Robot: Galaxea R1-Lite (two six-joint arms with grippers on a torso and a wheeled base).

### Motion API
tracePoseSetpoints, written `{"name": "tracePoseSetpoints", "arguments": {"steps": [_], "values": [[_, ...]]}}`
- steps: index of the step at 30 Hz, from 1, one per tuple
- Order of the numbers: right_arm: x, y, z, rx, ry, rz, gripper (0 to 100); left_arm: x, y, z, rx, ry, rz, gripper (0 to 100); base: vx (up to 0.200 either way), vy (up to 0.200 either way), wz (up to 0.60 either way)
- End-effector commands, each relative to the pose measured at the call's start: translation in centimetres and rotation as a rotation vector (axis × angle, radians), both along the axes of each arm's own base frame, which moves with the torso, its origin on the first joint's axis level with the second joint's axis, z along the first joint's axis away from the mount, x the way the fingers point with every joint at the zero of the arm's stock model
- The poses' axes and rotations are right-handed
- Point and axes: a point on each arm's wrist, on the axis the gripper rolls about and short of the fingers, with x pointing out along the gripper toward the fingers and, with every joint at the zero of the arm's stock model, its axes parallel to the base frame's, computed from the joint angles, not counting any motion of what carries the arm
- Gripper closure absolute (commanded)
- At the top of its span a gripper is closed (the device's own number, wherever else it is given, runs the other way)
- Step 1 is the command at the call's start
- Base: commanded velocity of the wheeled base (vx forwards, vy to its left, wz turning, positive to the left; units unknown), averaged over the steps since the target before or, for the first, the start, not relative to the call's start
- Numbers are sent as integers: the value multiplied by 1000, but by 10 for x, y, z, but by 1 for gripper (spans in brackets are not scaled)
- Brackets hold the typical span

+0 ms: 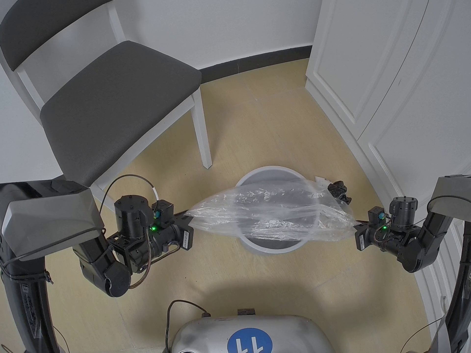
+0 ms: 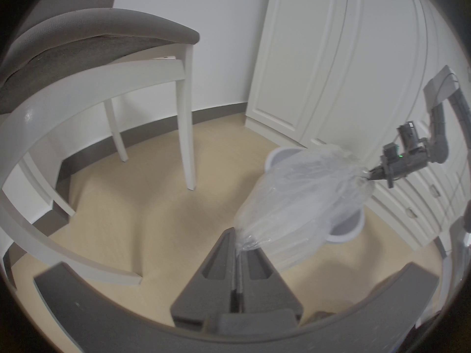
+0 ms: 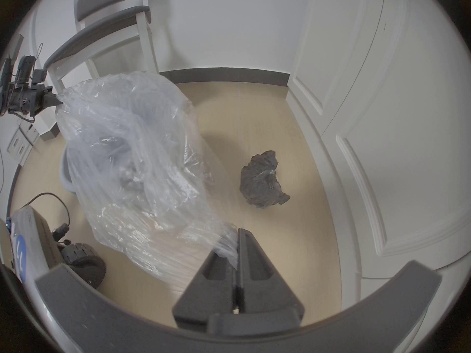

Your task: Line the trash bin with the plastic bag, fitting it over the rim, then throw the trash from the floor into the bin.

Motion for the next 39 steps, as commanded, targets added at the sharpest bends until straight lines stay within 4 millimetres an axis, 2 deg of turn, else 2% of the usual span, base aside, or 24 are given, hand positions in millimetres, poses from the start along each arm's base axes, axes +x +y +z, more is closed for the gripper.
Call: {"name": "tracePoseSetpoints", "arguments": {"steps": [1, 16, 25, 31, 35, 39], "values": [[-7, -2, -5, 1, 31, 25, 100, -16, 4, 7, -5, 21, -60, 100, 0, 0, 0], [-25, -16, -1, -89, 43, 86, 100, -29, 11, 17, 34, 113, -78, 100, 0, 0, 0], [-33, -16, -4, -125, 68, 110, 100, -40, 12, 7, 128, 162, -114, 100, 0, 0, 0], [-37, -15, -8, -138, 89, 128, 100, -46, 4, 0, 148, 203, -147, 100, 0, 0, 0], [-42, -13, -14, -160, 115, 150, 100, -47, 2, -5, 156, 219, -152, 100, 0, 0, 0], [-42, -12, -27, -204, 148, 187, 100, -44, 0, -17, 169, 250, -155, 100, 0, 0, 0]]}}
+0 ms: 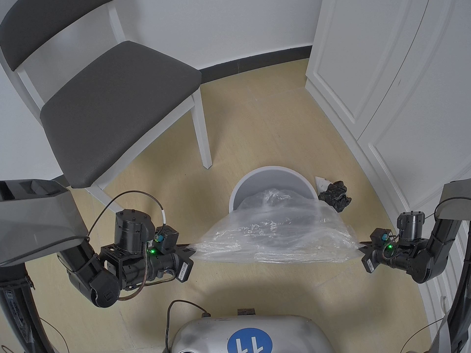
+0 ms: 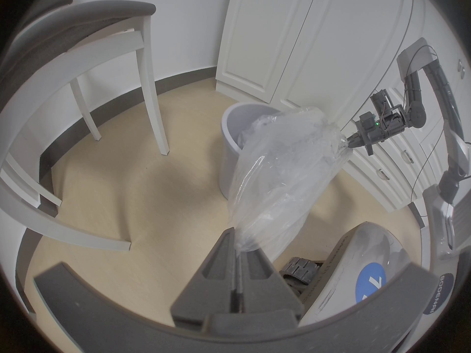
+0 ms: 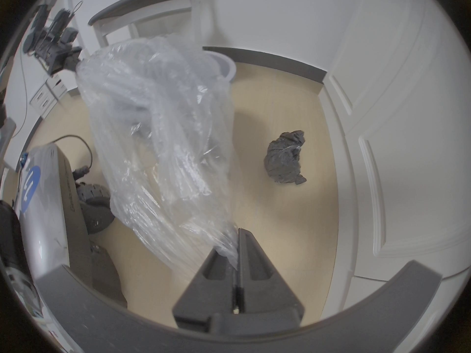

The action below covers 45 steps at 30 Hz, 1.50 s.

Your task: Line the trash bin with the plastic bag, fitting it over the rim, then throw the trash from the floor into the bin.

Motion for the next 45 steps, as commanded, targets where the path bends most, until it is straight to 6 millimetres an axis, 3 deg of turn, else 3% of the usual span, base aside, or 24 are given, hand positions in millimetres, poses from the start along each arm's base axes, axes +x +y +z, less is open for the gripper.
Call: {"name": "tracePoseSetpoints", "arguments": {"steps": [1, 24, 35, 45], "values": [[0, 2, -14, -11, 44, 16, 100, 2, -4, -17, 21, 41, -7, 100, 0, 0, 0], [-19, 7, -14, -39, 80, 71, 100, -19, 1, -14, 116, 99, -67, 100, 0, 0, 0], [-1, 9, -24, -35, 66, 63, 100, 1, -9, -35, 115, 106, -46, 100, 0, 0, 0], [29, 14, -20, 62, -3, -44, 100, 31, -19, -33, -6, -5, 109, 100, 0, 0, 0]]}}
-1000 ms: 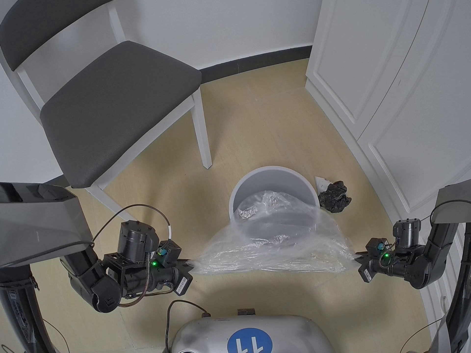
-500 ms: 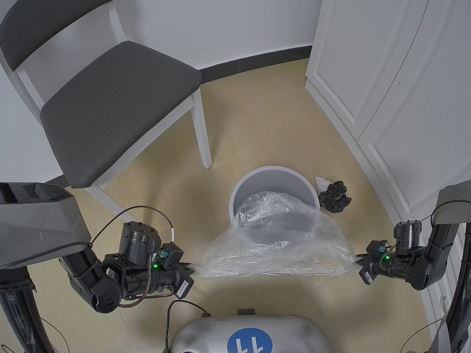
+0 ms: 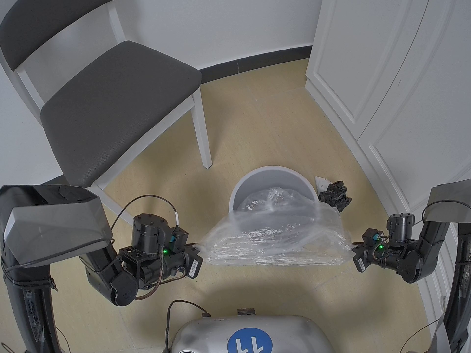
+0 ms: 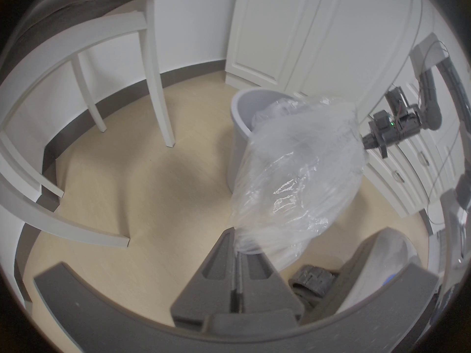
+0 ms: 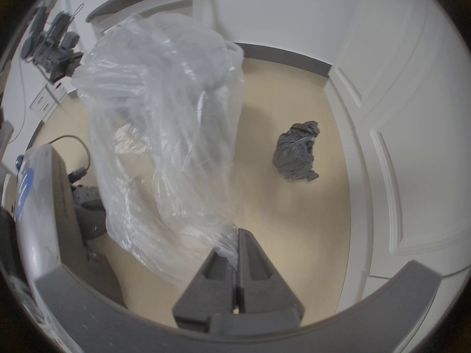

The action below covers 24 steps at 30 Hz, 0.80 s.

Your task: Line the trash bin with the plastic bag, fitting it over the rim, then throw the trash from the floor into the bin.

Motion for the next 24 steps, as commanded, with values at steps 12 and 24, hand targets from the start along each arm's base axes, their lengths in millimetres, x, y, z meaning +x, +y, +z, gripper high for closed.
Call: {"name": "tracePoseSetpoints", "arguments": {"steps": [12, 24], "values": [[46, 24, -8, 175, -197, -126, 100, 36, -11, 2, -128, -78, 135, 100, 0, 0, 0], [21, 18, -11, 95, -125, -112, 100, 14, -3, -1, -48, -19, 112, 100, 0, 0, 0]]}}
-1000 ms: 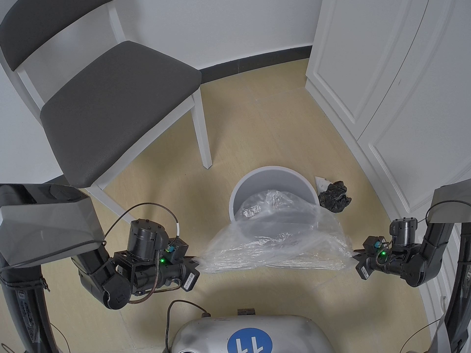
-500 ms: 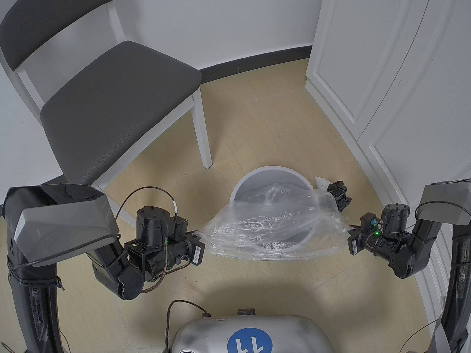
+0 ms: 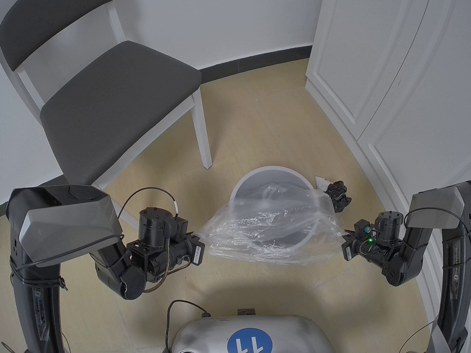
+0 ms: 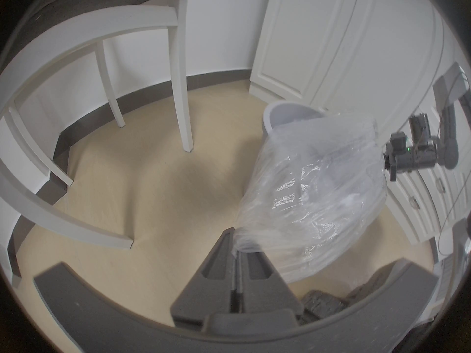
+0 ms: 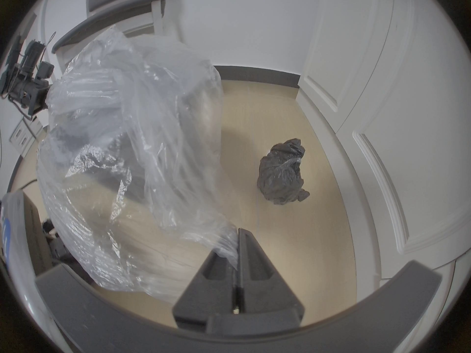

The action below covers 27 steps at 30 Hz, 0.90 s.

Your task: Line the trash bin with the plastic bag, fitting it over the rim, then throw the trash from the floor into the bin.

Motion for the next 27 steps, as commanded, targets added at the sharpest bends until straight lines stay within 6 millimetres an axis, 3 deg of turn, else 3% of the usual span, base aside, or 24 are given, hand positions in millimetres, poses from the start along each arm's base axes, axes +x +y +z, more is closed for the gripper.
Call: {"name": "tracePoseSetpoints", "arguments": {"steps": [1, 5, 11, 18, 27], "values": [[-14, -5, -1, -61, 37, 16, 100, -17, 7, 2, 61, 44, -50, 100, 0, 0, 0], [-23, -7, 1, -94, 56, 28, 100, -27, 12, 7, 88, 86, -117, 100, 0, 0, 0], [-19, -7, -5, -94, 56, 28, 100, -15, 4, -4, 83, 85, -101, 100, 0, 0, 0], [-2, -5, -11, -73, 6, 29, 100, 2, -15, -18, 47, 18, 32, 100, 0, 0, 0], [-2, -4, -13, -57, -2, 23, 100, 8, -14, -8, 24, -13, 47, 100, 0, 0, 0]]}}
